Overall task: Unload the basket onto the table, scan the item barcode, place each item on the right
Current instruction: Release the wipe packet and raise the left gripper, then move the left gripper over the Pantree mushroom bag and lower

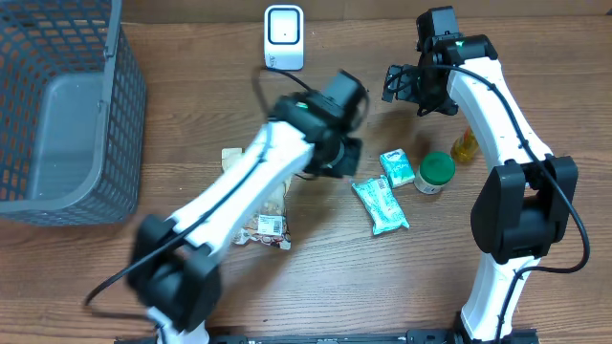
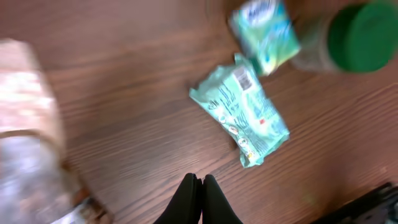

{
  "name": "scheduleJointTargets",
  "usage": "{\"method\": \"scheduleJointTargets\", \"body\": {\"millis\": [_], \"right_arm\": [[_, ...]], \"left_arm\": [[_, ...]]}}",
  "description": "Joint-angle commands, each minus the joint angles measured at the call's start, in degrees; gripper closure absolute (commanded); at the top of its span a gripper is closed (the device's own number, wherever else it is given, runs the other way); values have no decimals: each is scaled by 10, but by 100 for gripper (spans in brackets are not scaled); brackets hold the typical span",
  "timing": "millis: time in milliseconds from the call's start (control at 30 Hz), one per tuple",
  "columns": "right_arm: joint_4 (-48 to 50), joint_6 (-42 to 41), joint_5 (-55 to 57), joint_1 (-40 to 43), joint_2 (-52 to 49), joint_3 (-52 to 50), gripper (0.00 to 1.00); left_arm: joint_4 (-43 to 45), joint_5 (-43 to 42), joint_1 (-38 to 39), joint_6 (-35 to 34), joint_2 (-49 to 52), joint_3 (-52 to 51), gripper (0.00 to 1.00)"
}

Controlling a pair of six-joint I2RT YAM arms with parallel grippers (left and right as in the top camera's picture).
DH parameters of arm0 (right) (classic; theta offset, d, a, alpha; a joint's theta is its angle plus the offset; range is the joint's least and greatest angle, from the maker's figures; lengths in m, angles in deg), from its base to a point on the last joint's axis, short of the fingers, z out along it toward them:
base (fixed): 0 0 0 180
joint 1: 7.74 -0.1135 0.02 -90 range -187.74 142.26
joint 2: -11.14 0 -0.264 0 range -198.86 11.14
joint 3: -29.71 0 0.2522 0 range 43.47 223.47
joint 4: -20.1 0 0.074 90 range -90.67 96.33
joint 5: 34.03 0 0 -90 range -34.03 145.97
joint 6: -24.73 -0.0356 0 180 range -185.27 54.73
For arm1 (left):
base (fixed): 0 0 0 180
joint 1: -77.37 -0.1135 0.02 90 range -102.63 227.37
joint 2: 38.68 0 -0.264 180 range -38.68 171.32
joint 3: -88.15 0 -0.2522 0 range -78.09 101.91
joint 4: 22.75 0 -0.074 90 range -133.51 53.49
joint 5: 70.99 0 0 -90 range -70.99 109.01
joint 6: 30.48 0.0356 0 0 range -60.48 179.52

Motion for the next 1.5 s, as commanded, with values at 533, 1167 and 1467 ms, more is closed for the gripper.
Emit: {"method": "scheduleJointTargets", "body": {"millis": [533,1167,1467], "right_arm": [[2,4,8,-2,16,9,0],[2,4,8,-2,16,9,0],[2,4,8,-2,16,9,0]], "left_arm": [[-92,175,-130,4,-56,0,77],[-64,220,-137,4,-56,-103,48],[-26,220,-138,4,-56,-165,42]]}}
